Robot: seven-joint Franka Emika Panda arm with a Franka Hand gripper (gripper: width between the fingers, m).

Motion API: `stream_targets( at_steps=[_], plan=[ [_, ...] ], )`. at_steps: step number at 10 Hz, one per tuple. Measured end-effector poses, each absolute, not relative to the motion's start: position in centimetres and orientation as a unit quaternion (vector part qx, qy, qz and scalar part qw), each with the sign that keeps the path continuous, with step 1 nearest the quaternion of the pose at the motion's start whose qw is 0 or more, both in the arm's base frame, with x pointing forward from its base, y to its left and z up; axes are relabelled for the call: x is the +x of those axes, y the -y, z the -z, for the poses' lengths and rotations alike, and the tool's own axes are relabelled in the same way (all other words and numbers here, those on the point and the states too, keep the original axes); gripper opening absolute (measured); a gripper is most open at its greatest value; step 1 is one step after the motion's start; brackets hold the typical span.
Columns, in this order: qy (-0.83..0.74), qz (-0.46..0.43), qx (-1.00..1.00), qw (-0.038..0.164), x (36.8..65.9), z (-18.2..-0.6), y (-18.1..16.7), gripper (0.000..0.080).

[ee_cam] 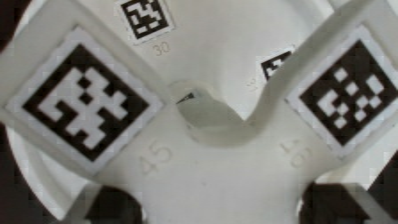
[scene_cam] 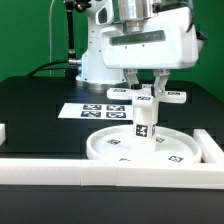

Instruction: Assemble round table

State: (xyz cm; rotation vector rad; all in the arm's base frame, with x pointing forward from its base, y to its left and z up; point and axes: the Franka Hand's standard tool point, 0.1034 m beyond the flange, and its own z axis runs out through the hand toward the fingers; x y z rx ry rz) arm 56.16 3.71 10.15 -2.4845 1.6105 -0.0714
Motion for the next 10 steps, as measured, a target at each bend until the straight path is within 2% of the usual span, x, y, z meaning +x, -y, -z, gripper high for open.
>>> stream_targets(
  at_steps=[2,3,4,7,10],
  plan=[
    [-0.565,0.021,-0.82,0.09,56.1,-10.1,-3.7,0.0442],
    [-0.558,0.02,-0.825,0.089,56.1,-10.2,-3.8,0.0549],
    [-0.55,0.017,-0.83,0.092,56.3,-10.8,-4.0,0.062],
    [-0.546,0.004,-0.831,0.107,56.3,-14.3,-4.7,0.0643],
    [-0.546,0.005,-0.831,0.106,56.3,-14.1,-4.7,0.0649]
  ],
)
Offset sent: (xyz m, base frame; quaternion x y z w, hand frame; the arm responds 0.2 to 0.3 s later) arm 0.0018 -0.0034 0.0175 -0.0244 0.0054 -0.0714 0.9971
